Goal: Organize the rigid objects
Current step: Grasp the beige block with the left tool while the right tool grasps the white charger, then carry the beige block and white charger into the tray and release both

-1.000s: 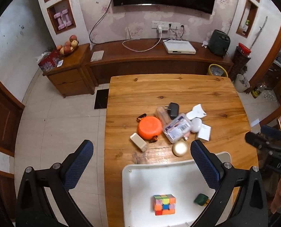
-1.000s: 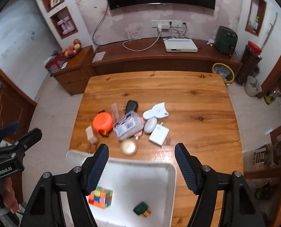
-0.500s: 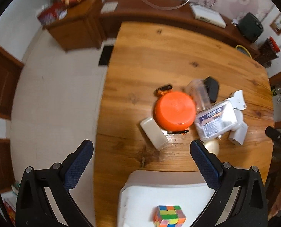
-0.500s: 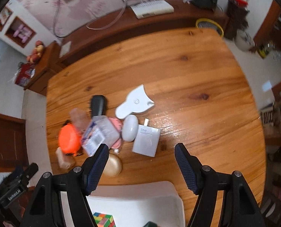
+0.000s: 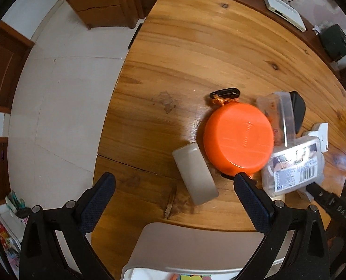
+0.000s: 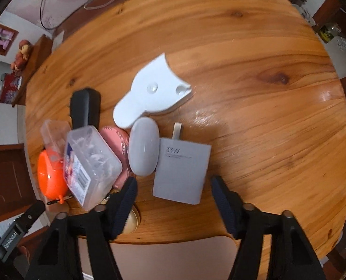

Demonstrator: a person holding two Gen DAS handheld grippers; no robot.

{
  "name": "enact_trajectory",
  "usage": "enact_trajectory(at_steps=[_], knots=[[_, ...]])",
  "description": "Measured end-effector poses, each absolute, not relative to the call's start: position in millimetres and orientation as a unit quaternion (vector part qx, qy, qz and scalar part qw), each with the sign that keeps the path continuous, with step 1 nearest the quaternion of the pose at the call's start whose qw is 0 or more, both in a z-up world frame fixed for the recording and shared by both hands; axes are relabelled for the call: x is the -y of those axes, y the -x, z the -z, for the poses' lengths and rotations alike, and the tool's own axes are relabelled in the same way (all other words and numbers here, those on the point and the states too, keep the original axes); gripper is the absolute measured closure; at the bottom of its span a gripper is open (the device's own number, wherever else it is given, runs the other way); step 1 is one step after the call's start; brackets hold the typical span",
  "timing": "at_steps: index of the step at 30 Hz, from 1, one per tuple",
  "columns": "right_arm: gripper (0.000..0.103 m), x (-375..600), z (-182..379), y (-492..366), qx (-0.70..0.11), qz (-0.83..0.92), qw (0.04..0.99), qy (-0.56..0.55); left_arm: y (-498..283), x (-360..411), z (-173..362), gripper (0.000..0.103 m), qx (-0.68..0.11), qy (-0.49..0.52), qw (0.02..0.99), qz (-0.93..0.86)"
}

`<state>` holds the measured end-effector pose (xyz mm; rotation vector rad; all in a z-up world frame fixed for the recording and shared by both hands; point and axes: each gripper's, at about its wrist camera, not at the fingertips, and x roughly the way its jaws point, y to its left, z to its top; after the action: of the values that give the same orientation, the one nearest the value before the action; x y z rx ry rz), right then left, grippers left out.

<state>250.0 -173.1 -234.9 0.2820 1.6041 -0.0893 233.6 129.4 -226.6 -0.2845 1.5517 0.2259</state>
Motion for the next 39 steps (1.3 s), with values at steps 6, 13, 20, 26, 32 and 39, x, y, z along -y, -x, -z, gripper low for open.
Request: enact_trajectory(at_steps=[6,13,20,26,32,39], knots=[[0.051,171,251,-252,-0.726,0.061,0.677,-0.109,-233,-140,240,0.006,-0.706,0.146,0.683,-0.117],[0.052,172,259,-254,-0.728,0.067,0.676,-0.094,-237,-147,257,0.016,-0.718,0.159,0.665,-0.13],[0.052,159,261,-262,-0.734,0.068,0.672,-0.073,-248,-141,276,0.049,-0.733,0.155,0.65,-0.127],[0.054,144,263,-266,-0.732,0.071,0.676,-0.051,-252,-133,281,0.076,-0.731,0.125,0.661,-0.116],[0.055,148,255,-251,-0.72,0.057,0.69,-0.055,-240,-133,266,0.076,-0.714,0.107,0.685,-0.094],[0.055,170,232,-224,-0.702,0.049,0.705,-0.089,-218,-131,212,0.076,-0.679,0.113,0.722,-0.071]])
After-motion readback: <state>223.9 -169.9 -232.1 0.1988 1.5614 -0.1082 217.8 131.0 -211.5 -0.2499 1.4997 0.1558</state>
